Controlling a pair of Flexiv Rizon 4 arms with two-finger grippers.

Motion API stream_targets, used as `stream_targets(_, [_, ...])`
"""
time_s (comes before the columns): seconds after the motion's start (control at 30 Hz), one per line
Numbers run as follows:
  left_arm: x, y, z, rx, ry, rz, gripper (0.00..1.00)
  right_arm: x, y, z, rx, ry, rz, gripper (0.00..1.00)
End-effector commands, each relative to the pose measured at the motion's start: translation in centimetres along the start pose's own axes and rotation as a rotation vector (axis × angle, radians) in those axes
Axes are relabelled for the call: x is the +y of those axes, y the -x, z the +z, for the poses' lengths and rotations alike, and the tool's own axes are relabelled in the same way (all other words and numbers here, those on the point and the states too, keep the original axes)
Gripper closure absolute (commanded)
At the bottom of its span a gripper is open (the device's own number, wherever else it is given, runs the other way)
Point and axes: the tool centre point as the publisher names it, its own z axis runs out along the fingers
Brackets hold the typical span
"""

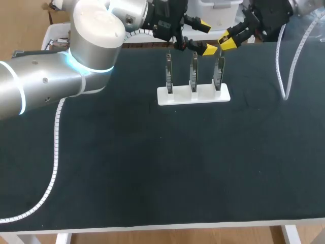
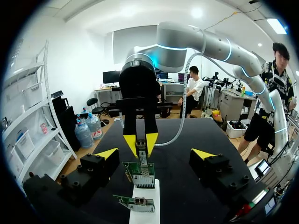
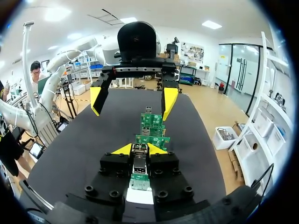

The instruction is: Pick up the optical module with the left hand, and insert it into the network port with the right hand.

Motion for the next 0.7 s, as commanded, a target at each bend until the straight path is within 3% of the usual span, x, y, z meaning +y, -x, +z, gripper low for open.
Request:
stream_targets(0.03, [-0.01, -0.02, 0.0, 0.001, 0.001, 0.001, 0.0, -0.72, -0.04, -0.27, -0.001, 0.122, 0.002, 1.0])
stream_targets(0.7, [-0.01, -0.02, 0.0, 0.001, 0.001, 0.001, 0.0, -1.13, -0.73, 0.0, 0.003, 0.128, 0.02, 1.0])
